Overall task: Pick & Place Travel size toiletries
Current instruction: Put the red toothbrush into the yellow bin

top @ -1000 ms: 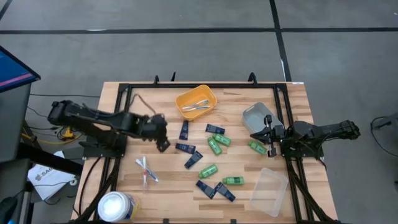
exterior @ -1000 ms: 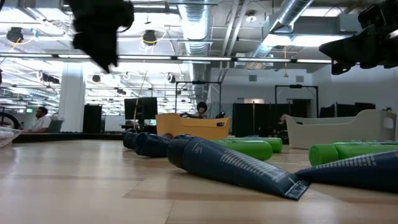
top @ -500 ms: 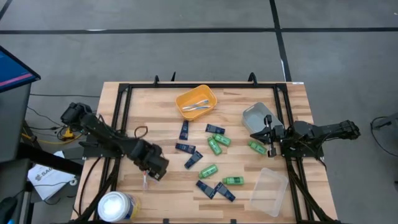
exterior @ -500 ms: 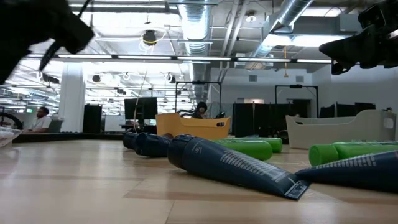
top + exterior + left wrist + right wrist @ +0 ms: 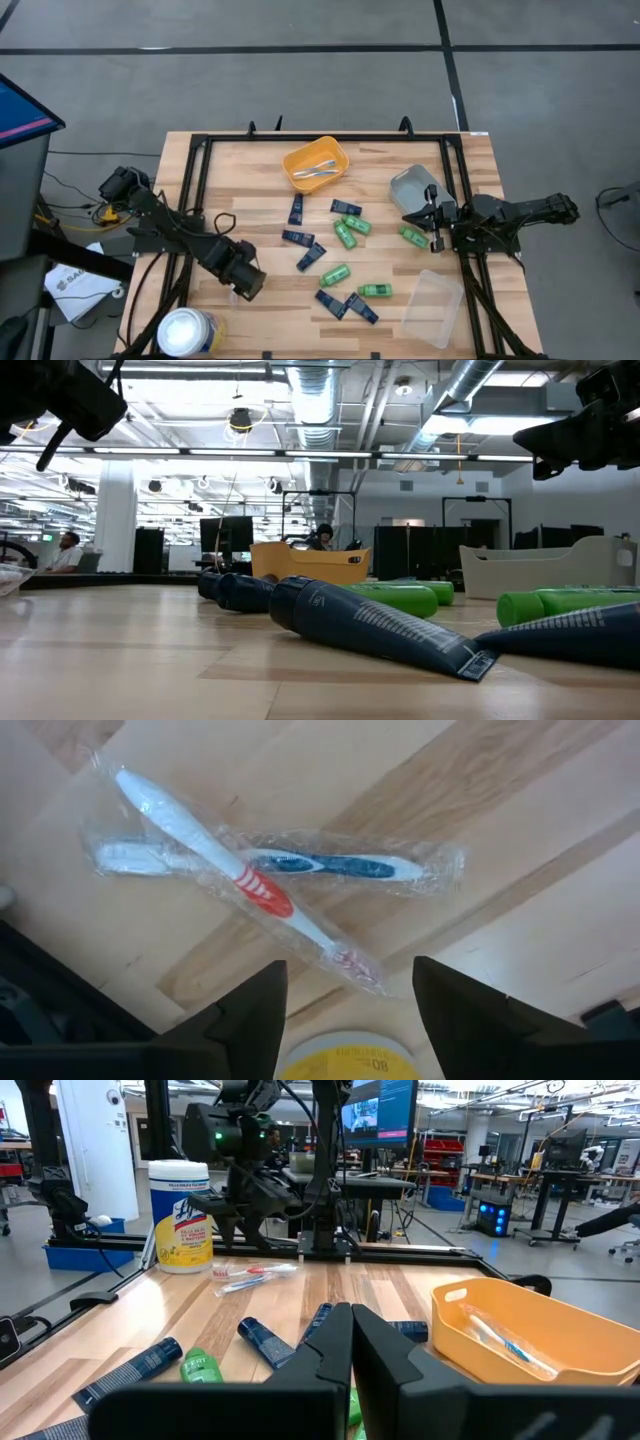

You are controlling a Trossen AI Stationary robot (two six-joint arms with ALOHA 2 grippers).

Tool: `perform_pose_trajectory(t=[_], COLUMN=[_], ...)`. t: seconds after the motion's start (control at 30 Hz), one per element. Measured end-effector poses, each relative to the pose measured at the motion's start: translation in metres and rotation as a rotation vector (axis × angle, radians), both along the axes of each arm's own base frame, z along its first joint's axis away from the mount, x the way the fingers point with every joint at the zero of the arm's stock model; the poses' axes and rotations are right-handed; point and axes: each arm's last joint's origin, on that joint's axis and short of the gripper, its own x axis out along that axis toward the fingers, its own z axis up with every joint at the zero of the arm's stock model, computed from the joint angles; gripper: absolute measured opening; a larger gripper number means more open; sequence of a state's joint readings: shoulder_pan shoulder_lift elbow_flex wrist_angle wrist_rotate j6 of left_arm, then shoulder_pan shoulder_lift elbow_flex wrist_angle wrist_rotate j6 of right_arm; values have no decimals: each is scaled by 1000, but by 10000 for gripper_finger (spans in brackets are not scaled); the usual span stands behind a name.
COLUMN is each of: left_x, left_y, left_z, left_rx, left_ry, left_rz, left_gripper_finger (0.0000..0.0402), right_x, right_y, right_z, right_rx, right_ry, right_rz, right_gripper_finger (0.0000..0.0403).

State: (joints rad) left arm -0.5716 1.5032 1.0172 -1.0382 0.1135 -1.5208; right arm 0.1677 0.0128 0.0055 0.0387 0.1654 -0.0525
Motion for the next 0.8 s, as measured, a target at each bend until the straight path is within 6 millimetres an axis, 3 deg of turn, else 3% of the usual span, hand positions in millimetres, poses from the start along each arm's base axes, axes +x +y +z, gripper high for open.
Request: perform_pose_trajectory(t=[0.3, 0.8], left_x=[-7, -21], left_y=[-2, 4], left_z=[-13, -55], left_rx=[-14, -31], left_ry=[12, -5], left_rz=[-25, -36], left_gripper_finger=[250, 245], right_x=[0, 0], right_y=[0, 0], right_z=[0, 0], right_rx=[0, 0], right_ry=[0, 0], right_rz=[0, 0], right_gripper_finger=[0, 0])
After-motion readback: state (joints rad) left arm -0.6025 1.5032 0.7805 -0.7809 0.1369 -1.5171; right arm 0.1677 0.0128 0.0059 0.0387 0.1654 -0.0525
